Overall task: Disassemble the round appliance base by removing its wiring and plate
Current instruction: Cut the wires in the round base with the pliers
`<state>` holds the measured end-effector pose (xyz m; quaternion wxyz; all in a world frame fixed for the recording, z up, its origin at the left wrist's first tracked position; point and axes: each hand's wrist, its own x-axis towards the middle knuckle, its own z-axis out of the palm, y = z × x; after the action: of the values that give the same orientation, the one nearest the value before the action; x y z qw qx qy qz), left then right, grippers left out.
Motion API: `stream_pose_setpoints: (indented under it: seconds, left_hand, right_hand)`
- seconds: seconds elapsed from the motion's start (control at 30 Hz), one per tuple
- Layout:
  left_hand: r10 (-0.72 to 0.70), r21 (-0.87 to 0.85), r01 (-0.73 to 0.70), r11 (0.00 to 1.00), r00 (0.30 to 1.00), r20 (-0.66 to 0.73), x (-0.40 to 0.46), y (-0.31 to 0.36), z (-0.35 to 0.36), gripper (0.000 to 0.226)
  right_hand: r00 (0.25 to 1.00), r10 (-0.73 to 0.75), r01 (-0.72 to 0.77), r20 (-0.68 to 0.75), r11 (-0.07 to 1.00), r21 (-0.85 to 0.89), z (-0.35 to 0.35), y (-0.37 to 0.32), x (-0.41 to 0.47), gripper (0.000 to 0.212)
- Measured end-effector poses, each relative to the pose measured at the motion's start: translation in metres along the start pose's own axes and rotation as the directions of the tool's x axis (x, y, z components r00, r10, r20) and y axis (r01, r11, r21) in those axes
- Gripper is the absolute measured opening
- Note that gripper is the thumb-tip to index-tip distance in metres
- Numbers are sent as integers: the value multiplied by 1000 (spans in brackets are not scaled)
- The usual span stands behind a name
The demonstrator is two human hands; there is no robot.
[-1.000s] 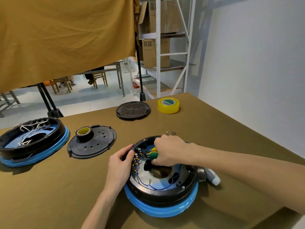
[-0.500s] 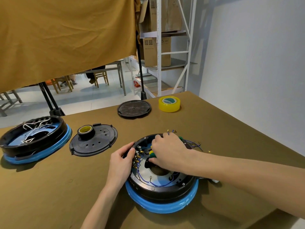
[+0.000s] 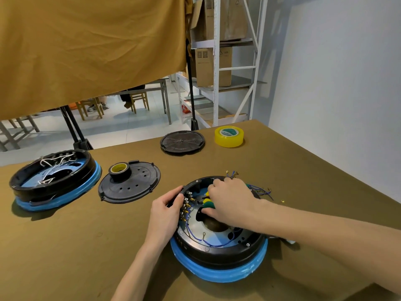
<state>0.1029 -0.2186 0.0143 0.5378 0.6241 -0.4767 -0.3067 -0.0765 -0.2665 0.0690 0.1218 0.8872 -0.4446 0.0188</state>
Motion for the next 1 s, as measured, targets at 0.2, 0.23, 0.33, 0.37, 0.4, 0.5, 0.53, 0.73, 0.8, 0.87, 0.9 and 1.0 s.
stream_pose_setpoints:
  seconds: [0.2,0.23,0.33,0.37,0.4,0.5,0.53,0.73,0.8,0.87,0.9,1.0]
  left_hand:
    - [-7,7,7,1000,1000,0,1,-1,1,32]
    - [-6,7,6,1000,1000,3,1,-1,1,32]
    - [-2,9,2,1000,1000,0,1,-2,1,33]
    - [-6,6,6,1000,1000,-1,1,-2,1,33]
    - [-10,2,10,1000,1000,0,1,-2,1,33]
    - [-6,-1,6,1000,1000,6,0,-1,1,33]
    - [-2,8,2,1000,1000,3,1,-1,0,33]
    - [-8,8,8,1000,1000,4,1,-1,1,31]
    - [0,13,0,1000,1000,1,1,-2,1,31]
    - [2,13,-2,1000,1000,-2,2,-2,1,30]
    - [0,9,0,1000,1000,-3,2,-2,1,30]
    - [-2,-1,2,1000,1000,-2,1,-2,1,30]
  right_hand:
    - [991,48,-65,122,989,136,-4,12,3,54]
    - [999,26,-29,45,997,71,-2,6,1,55]
    - [1000,-22,23,-14,1000,14,2,2,2,54]
    - [999,0,-3,35,997,77,-2,8,3,53]
    - [990,40,-60,136,988,145,-6,13,5,54]
    - [1000,17,-18,24,998,52,-2,4,2,53]
    - [999,-33,33,-13,999,-18,0,-1,0,55]
    - [997,36,-41,73,997,68,-5,7,3,60]
    - [998,-45,41,-41,995,-89,2,-6,-3,60]
    - [1000,-4,4,-22,1000,1,4,-2,-1,60]
    - [999,35,-37,37,996,77,0,5,2,60]
    - [995,48,-57,84,992,114,-3,7,2,57]
